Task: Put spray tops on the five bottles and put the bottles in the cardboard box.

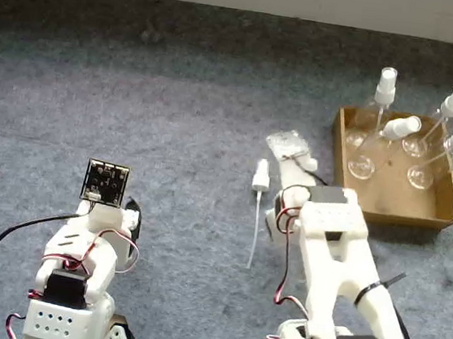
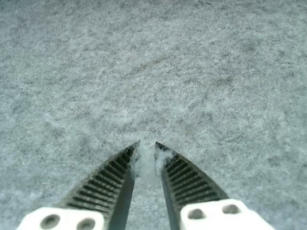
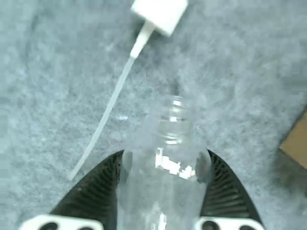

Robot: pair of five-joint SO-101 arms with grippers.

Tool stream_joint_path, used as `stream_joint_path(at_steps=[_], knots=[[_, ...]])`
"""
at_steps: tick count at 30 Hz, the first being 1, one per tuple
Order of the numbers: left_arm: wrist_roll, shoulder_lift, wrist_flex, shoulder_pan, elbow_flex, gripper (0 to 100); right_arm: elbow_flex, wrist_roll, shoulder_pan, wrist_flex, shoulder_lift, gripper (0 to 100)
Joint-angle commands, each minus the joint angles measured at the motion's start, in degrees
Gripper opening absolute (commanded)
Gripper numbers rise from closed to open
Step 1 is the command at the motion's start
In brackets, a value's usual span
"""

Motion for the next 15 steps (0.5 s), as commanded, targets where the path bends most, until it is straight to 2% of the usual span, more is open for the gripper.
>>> stream_joint_path(at_steps=[1,8,15], knots=[[-0.26,-0.75,-1.14,-0.31,1.1,1,-4.79,-5.36,1.36,0.92,-7.16,11.2],[-0.26,-0.75,0.26,-0.22,1.1,1,-4.0,-12.04,1.54,1.36,-20.97,11.2],[-0.26,-0.75,1.93,1.71,1.1,1,7.52,-14.24,1.54,-1.98,-35.91,11.2]])
